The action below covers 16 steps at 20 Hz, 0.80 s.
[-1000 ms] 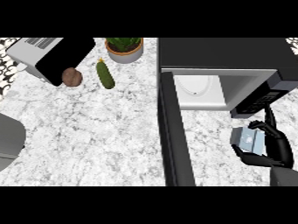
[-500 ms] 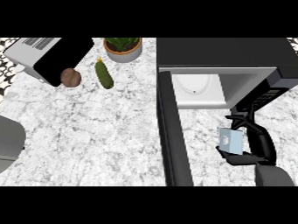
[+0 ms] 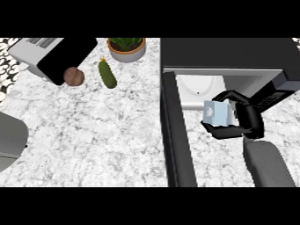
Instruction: Pick up the milk, place it into the microwave and close the microwave
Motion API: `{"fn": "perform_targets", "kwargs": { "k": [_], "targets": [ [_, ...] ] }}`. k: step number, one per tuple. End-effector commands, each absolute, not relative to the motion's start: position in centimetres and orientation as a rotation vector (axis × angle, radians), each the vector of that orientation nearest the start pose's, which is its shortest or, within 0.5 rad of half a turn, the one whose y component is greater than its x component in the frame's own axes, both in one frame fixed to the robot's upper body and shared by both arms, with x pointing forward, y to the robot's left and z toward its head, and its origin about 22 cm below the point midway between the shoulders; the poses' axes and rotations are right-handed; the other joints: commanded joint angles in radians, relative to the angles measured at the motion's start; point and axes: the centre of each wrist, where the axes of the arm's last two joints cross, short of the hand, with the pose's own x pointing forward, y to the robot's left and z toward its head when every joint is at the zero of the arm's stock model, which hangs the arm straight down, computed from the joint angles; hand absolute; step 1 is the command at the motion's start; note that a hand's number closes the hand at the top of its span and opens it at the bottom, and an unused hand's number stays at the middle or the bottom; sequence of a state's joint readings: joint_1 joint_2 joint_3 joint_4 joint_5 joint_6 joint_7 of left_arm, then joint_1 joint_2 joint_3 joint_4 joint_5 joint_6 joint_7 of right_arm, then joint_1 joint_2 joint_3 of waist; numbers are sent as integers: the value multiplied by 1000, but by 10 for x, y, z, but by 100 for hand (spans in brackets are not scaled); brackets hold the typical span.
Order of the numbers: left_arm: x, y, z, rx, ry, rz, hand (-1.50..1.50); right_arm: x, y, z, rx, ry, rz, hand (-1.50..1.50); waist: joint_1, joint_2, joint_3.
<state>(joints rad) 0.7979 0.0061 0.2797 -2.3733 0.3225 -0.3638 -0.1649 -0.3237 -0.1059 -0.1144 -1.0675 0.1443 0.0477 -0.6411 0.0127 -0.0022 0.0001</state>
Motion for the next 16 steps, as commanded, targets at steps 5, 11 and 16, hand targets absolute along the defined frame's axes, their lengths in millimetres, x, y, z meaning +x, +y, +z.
{"fn": "perform_targets", "kwargs": {
  "k": [5,11,16],
  "targets": [
    [33,320,100,99,-1930,74,-150,360,-208,-2,-265,-1963,426,150,15,2,0],
    [42,321,102,62,-1947,74,-150,400,-198,5,-404,-1923,454,150,38,13,1],
    [43,324,97,44,-1916,51,-150,420,-203,13,-512,-1895,440,150,54,21,2]
  ]
}}
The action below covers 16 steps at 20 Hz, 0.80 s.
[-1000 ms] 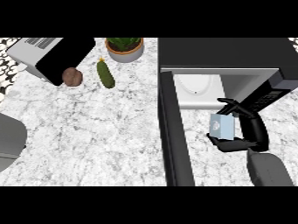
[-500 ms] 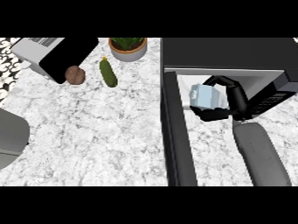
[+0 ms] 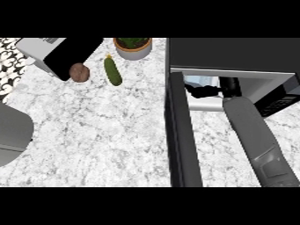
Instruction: Pick up the milk, place it into the microwave and close the microwave
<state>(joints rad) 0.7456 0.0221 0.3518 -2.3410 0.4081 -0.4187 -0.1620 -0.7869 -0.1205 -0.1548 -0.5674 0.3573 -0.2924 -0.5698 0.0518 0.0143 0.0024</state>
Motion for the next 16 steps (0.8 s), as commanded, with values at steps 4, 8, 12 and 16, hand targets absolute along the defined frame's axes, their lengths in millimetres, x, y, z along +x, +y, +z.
{"fn": "perform_targets", "kwargs": {
  "k": [4,8,12,16],
  "targets": [
    [56,316,103,38,-1936,51,-150,427,-216,19,-584,-1904,423,150,20,14,0],
    [61,320,92,4,-1945,55,-150,438,-220,40,-771,-1942,396,150,41,23,0],
    [64,324,94,-3,-1938,30,-150,435,-244,36,-852,-1966,455,150,54,34,2],
    [67,327,96,11,-1912,27,-150,430,-253,26,-948,-1935,520,150,57,39,2]
  ]
}}
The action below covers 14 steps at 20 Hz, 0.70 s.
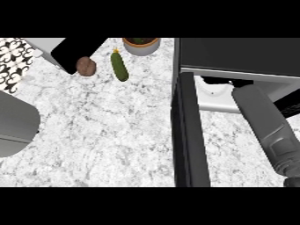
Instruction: Pick up the milk, place it into the microwave and close the microwave
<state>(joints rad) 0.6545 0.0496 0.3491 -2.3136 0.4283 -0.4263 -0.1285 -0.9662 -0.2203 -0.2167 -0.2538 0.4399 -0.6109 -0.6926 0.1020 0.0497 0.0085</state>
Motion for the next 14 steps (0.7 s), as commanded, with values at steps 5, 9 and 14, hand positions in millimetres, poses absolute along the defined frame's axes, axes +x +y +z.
{"fn": "perform_targets", "kwargs": {
  "k": [5,9,14],
  "targets": [
    [74,328,92,12,-1949,30,-150,424,-267,16,-1150,-1777,501,-150,21,11,-5],
    [74,327,98,34,-1941,-24,-150,419,-287,14,-1347,-1627,459,-150,35,15,-5],
    [80,327,97,47,-1939,-26,-150,433,-264,31,-1122,-1818,560,-150,29,12,-1]
  ]
}}
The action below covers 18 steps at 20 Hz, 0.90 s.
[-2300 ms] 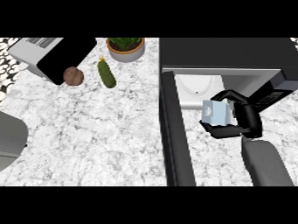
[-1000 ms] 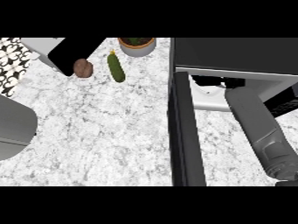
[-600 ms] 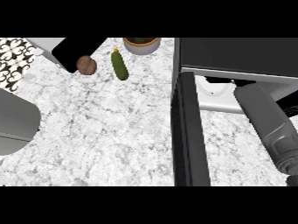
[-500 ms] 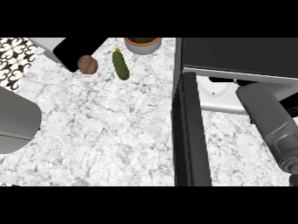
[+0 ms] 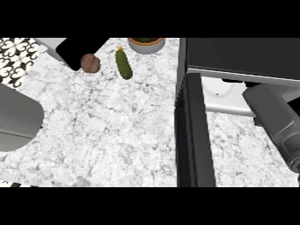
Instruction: Pick up the milk, place it into the microwave and close the microwave
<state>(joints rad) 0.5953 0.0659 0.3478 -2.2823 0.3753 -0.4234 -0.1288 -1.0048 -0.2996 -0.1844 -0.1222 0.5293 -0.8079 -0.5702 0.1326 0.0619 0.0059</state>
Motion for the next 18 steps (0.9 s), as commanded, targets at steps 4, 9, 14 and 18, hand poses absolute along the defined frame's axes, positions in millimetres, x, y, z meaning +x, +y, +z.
{"fn": "perform_targets", "kwargs": {
  "k": [4,9,14,18],
  "targets": [
    [80,327,86,-5,-1892,-55,-150,434,-248,27,-1029,-1862,575,-150,-1,-8,0],
    [91,321,83,-71,-1910,-105,-150,434,-258,31,-897,-1895,579,-150,-12,-6,0],
    [102,314,80,-150,-1904,-149,-150,434,-237,25,-720,-1922,494,-150,-34,-13,0],
    [103,306,78,-203,-1900,-209,-150,432,-243,22,-563,-1942,390,-150,-44,-22,-1]
  ]
}}
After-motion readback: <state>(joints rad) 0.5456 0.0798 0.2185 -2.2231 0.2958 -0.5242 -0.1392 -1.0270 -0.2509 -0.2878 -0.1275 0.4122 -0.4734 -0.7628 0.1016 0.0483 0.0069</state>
